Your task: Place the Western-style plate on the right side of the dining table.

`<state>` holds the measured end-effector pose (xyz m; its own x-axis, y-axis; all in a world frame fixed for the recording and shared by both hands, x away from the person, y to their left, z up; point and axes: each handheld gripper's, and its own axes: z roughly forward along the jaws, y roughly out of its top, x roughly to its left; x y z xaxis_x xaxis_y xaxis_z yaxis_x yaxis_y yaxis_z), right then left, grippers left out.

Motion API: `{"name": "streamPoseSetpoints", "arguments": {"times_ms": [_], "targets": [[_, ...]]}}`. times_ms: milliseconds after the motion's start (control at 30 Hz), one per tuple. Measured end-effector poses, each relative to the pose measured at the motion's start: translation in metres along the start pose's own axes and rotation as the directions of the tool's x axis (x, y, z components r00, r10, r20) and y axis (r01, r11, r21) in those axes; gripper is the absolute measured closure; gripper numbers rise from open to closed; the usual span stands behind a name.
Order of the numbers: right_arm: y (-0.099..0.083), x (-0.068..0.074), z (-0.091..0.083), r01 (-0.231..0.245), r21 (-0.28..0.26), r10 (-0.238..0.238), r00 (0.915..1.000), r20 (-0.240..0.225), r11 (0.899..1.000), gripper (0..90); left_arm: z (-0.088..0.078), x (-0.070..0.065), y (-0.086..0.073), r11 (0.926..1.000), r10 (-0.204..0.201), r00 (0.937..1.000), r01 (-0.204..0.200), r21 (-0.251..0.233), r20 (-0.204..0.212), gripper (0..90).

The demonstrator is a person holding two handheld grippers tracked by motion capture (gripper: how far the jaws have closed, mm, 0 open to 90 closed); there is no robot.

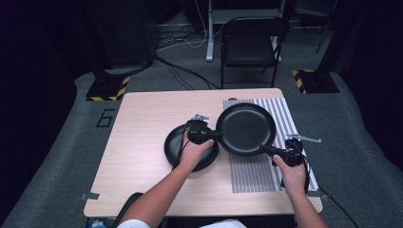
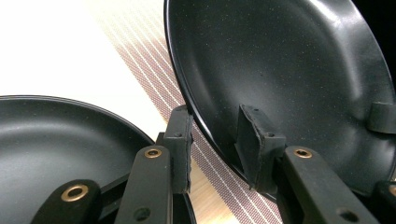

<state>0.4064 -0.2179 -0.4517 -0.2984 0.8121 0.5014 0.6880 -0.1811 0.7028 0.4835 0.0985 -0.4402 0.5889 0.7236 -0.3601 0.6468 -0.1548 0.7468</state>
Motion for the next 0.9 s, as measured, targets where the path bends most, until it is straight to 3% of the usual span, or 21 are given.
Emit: {"name": "streamPoseSetpoints", "arguments": {"times_ms": [233,900], "targets": [[0.000,-0.006,-0.001,-0.007,-0.003,0.007,0.9999,0.012,1.000,63.6,0.008,-0.002,-0.001,0.9998,-0.021,0.9998,0.021,0.000,0.007,65.8],[0.000,-0.017,-0.006,-0.016,-0.004,0.016,0.9993,0.034,1.000,63.7,0.023,-0.007,0.001,0.9997,-0.022,0.9995,0.021,0.009,0.021,65.7]]}}
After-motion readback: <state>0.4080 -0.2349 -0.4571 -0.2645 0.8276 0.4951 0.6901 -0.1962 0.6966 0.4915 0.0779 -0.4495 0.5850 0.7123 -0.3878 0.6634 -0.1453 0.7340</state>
